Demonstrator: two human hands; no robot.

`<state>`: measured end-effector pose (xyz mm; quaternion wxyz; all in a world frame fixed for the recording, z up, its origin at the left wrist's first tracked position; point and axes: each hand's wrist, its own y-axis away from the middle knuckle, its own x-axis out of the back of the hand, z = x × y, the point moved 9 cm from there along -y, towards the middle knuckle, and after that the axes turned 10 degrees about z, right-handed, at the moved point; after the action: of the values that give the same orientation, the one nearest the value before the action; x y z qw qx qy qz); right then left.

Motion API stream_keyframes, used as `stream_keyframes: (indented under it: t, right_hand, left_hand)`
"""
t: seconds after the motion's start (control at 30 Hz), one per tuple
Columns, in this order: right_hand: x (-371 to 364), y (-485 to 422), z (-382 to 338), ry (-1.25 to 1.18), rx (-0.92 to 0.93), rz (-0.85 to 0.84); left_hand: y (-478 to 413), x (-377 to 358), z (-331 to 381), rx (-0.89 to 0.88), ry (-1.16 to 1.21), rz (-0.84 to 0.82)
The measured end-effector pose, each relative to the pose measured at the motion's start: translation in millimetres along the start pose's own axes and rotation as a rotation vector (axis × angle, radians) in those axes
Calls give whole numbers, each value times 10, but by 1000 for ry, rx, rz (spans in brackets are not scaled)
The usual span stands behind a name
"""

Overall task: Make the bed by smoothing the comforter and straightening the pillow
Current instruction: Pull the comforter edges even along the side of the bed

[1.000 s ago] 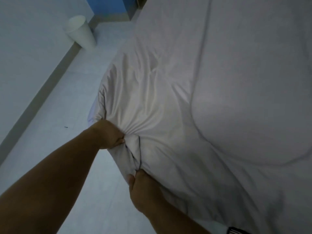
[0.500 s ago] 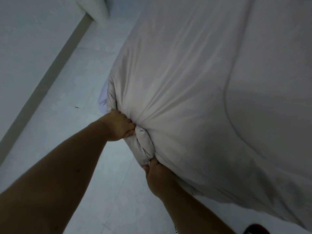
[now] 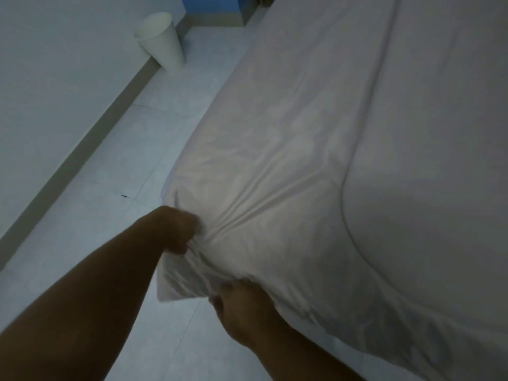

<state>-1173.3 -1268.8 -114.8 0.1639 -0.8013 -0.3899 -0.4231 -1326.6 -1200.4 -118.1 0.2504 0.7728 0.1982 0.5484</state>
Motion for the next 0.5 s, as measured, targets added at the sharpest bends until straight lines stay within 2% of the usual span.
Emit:
stream_keyframes:
  t: [0.03,0.1,0.13,0.2,0.3,0.4,0.43,0.5]
  right_hand:
    - [222,-91,1,8,25,157]
    - [583,-260,73,48,55,451]
    - [731,-375,175,80,13,508]
    - [964,-600,482,175,-103,542]
    - [970,-744,955,320,-212,430]
    - [899,-684,1142,387,-202,403]
    - [901,-660,1141,397,-192,421]
    - [900,-630,1119,397,-189,443]
  left_hand:
    - [-25,265,30,11,10,134]
    - [-79,808,73,23,218,550]
    - [-133,944,113,43,297,625]
    - [-351,918,218,102,436,573]
    - [-536,436,232,318,515,394]
    - [-456,100,-71,628,637,420]
    - [-443,103,-96,663,643,448]
    - [-459,288,7,591,621,540]
